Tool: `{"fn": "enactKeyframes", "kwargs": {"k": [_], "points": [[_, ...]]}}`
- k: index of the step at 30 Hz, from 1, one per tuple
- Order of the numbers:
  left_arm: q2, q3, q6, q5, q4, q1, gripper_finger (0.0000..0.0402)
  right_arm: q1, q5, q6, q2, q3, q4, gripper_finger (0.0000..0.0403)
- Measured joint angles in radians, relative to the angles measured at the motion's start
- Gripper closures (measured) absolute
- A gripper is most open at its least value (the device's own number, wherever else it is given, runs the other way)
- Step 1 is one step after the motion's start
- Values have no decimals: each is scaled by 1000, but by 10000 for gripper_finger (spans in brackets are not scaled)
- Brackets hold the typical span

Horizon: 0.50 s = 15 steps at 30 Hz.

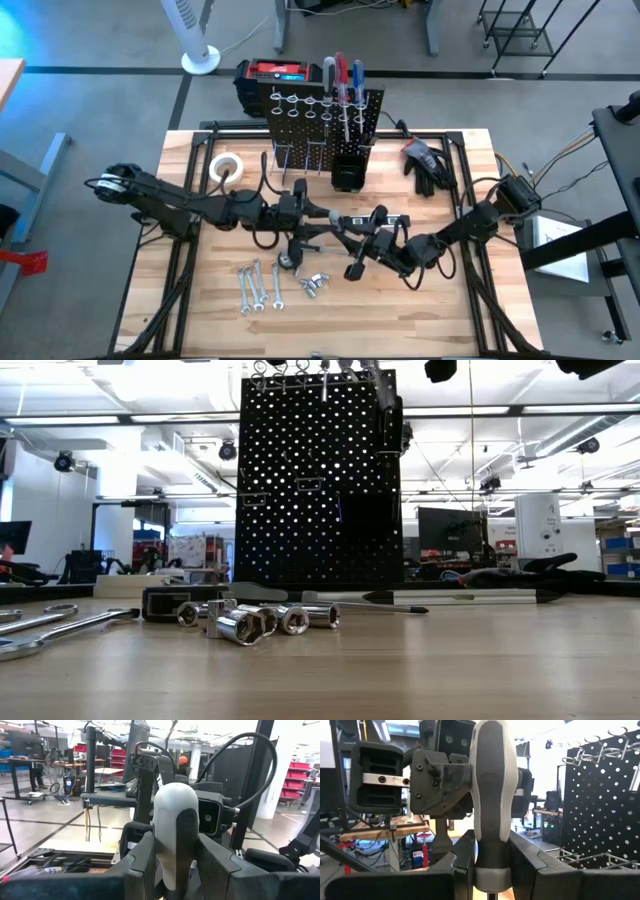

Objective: Hang tools onto peg board
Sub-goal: Hang the bit driver handle on the pegboard

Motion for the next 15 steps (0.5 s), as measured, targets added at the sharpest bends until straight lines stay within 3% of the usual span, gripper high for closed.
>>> {"fn": "enactKeyframes", "kwargs": {"k": [5,11,15], "points": [[0,30,-7,5,-42,10,305,-4,8,-2,-4,1,0,328],[-49,39,-11,-4,-41,14,305,-2,60,-9,-8,0,-7,217],[-164,52,30,-87,-188,32,305,24,118,-9,-9,-3,-6,175]]}}
